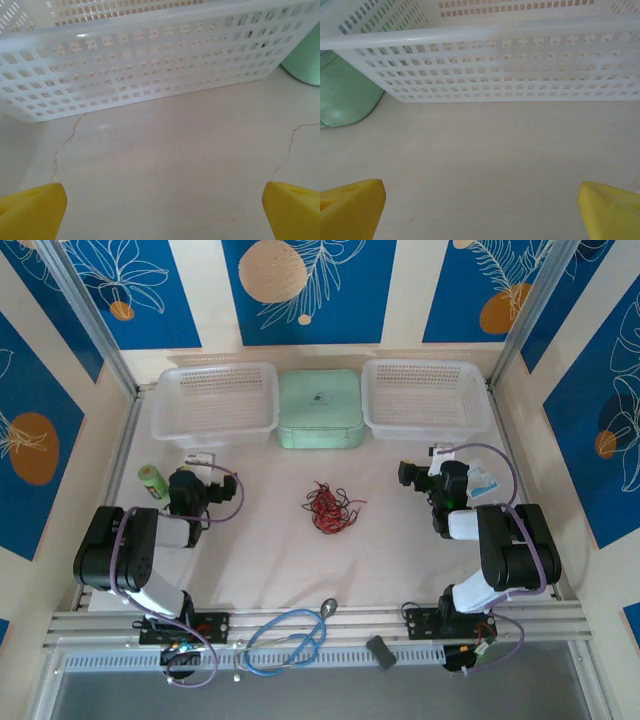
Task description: Untangle the cables
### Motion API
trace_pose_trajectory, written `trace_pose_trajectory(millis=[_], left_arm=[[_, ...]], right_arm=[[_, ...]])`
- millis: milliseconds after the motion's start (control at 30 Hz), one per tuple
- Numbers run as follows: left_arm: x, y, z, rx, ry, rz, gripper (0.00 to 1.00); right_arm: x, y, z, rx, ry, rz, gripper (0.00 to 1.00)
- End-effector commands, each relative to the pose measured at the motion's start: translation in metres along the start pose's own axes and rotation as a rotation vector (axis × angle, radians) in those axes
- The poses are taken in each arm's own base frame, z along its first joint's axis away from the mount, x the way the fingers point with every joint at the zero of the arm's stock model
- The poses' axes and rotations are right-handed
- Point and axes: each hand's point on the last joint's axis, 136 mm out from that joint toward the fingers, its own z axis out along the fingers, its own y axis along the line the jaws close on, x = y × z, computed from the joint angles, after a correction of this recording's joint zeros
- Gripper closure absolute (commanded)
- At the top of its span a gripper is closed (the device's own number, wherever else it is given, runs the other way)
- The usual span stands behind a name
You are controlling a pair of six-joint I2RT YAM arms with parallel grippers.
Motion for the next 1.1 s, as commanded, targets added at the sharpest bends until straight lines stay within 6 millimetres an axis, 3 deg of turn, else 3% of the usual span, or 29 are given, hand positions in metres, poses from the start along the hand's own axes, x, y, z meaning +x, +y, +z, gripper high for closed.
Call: trace_pose_trajectory(millis=[0, 900, 1067], left_arm=[[-0.014, 0.003, 0.001, -0.004, -0.046, 0.003, 0.00], [-0.014, 0.003, 0.001, -0.003, -0.043, 0.003, 0.00], [-0.033, 0.013, -0.006, -0.058, 0.003, -0.014, 0.00]], right_arm=[[-0.010, -0.001, -0.001, 0.011, -0.039, 0.003, 0.01], [-0.011, -0.002, -0.001, 0.002, -0.040, 0.009, 0.01], [-0.029, 0.010, -0.009, 0.018, -0.019, -0.046, 0.01]])
